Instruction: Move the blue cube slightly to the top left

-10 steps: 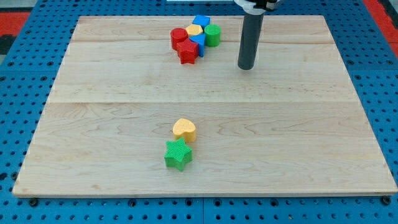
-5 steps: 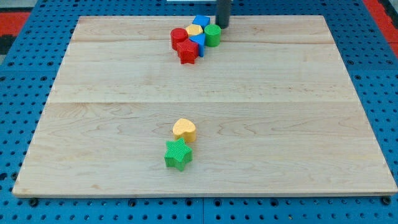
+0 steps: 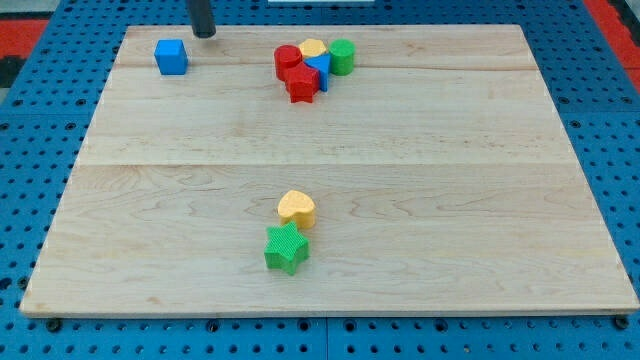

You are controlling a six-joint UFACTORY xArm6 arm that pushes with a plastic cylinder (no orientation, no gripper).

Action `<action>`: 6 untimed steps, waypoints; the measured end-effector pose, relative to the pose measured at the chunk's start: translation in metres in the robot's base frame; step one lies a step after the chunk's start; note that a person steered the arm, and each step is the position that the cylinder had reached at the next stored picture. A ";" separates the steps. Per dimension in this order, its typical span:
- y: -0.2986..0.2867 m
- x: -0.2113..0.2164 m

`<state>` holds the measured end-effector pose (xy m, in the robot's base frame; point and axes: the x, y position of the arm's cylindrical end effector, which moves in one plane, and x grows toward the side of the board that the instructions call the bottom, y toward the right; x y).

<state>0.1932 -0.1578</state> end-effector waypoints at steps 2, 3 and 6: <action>0.100 -0.001; 0.124 -0.001; 0.220 0.023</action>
